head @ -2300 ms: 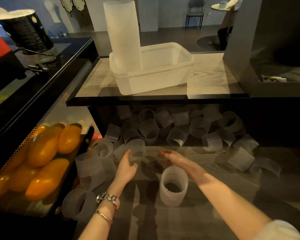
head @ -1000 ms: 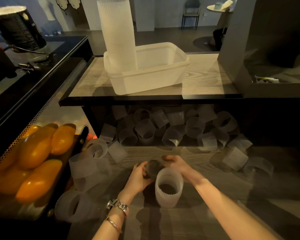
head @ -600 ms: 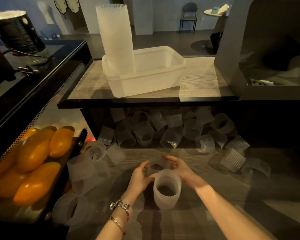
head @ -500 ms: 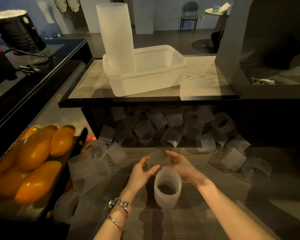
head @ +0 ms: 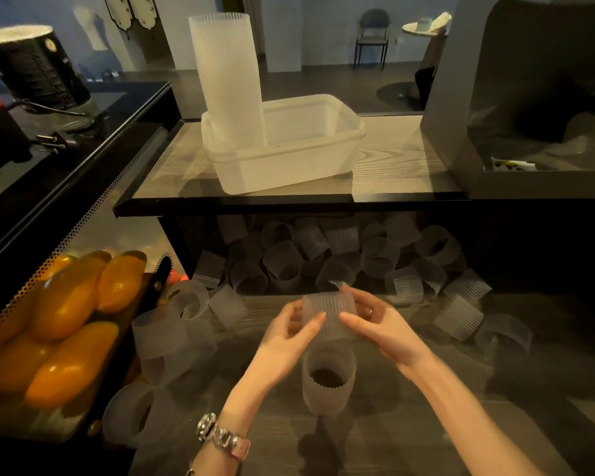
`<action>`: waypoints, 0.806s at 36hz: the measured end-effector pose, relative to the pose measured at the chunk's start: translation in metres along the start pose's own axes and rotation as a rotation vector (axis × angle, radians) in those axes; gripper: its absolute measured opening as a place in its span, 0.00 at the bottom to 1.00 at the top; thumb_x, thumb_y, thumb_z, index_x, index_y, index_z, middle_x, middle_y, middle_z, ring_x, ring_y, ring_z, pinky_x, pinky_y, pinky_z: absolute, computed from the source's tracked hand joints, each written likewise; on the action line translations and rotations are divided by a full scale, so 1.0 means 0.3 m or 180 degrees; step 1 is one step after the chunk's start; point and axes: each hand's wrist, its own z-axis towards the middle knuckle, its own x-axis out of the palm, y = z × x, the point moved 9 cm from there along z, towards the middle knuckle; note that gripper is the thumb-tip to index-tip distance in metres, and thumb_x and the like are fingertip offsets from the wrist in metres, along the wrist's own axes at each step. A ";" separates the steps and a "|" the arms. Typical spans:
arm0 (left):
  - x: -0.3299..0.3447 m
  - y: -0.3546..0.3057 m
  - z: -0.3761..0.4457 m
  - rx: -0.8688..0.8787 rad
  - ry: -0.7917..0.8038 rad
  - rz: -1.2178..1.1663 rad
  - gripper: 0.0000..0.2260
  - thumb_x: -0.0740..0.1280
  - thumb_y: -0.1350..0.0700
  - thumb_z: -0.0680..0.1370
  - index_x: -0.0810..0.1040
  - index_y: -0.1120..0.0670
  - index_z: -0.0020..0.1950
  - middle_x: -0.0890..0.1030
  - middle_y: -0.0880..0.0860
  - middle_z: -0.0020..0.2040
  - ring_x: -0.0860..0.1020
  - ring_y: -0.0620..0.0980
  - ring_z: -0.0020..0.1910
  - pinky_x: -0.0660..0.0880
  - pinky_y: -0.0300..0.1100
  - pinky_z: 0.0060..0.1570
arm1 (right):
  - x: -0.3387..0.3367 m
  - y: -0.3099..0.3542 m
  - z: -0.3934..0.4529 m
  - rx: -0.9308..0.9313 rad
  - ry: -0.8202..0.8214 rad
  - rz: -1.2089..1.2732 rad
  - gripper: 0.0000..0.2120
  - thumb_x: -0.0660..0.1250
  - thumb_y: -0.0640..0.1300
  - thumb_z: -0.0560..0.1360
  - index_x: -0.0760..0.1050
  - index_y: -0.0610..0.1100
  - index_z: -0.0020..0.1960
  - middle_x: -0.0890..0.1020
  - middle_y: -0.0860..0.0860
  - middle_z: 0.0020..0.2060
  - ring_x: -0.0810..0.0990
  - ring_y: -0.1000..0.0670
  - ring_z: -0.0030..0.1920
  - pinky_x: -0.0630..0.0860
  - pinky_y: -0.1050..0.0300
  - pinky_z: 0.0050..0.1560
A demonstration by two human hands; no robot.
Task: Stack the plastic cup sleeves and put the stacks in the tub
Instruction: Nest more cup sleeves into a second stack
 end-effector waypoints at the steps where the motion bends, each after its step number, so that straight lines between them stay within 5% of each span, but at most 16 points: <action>1: 0.003 -0.001 -0.015 0.0037 -0.0014 -0.0019 0.29 0.65 0.32 0.62 0.70 0.41 0.61 0.77 0.42 0.57 0.76 0.37 0.55 0.74 0.30 0.47 | -0.001 0.001 -0.008 -0.0021 0.0002 0.0033 0.26 0.73 0.51 0.62 0.73 0.58 0.59 0.81 0.56 0.52 0.79 0.60 0.53 0.78 0.63 0.49; 5: 0.021 -0.003 -0.070 0.0164 0.0004 -0.0102 0.23 0.66 0.35 0.65 0.69 0.35 0.58 0.77 0.39 0.56 0.76 0.32 0.54 0.72 0.26 0.47 | -0.007 0.006 -0.049 -0.0206 0.0042 0.0068 0.28 0.75 0.49 0.60 0.73 0.57 0.59 0.82 0.60 0.52 0.79 0.62 0.54 0.76 0.68 0.46; 11: 0.032 -0.004 -0.128 0.0495 0.0000 0.0098 0.24 0.71 0.46 0.68 0.68 0.39 0.62 0.76 0.37 0.60 0.74 0.37 0.61 0.70 0.33 0.60 | -0.013 -0.028 -0.106 -0.0386 0.0133 -0.0105 0.35 0.78 0.39 0.59 0.71 0.49 0.63 0.79 0.54 0.59 0.76 0.54 0.61 0.75 0.62 0.55; 17: 0.025 0.052 -0.157 0.0600 -0.0155 0.0236 0.26 0.74 0.51 0.66 0.70 0.41 0.62 0.75 0.34 0.60 0.71 0.35 0.63 0.68 0.31 0.61 | 0.001 -0.060 -0.141 -0.0476 0.0126 -0.0457 0.35 0.78 0.30 0.60 0.70 0.48 0.62 0.80 0.55 0.57 0.77 0.54 0.60 0.73 0.64 0.57; 23: 0.026 0.123 -0.167 0.0422 -0.0175 0.0074 0.27 0.76 0.53 0.66 0.69 0.45 0.61 0.76 0.40 0.61 0.71 0.34 0.63 0.66 0.26 0.58 | 0.031 -0.081 -0.142 -0.0411 0.0178 -0.0811 0.35 0.78 0.33 0.60 0.71 0.52 0.62 0.79 0.60 0.58 0.76 0.58 0.61 0.70 0.68 0.59; 29: 0.062 0.190 -0.188 0.0313 -0.0131 0.0043 0.29 0.73 0.54 0.67 0.65 0.49 0.65 0.71 0.46 0.66 0.69 0.36 0.65 0.65 0.30 0.61 | 0.039 -0.130 -0.145 -0.0264 0.0126 -0.0978 0.37 0.77 0.37 0.60 0.69 0.56 0.63 0.77 0.60 0.60 0.73 0.59 0.63 0.69 0.60 0.65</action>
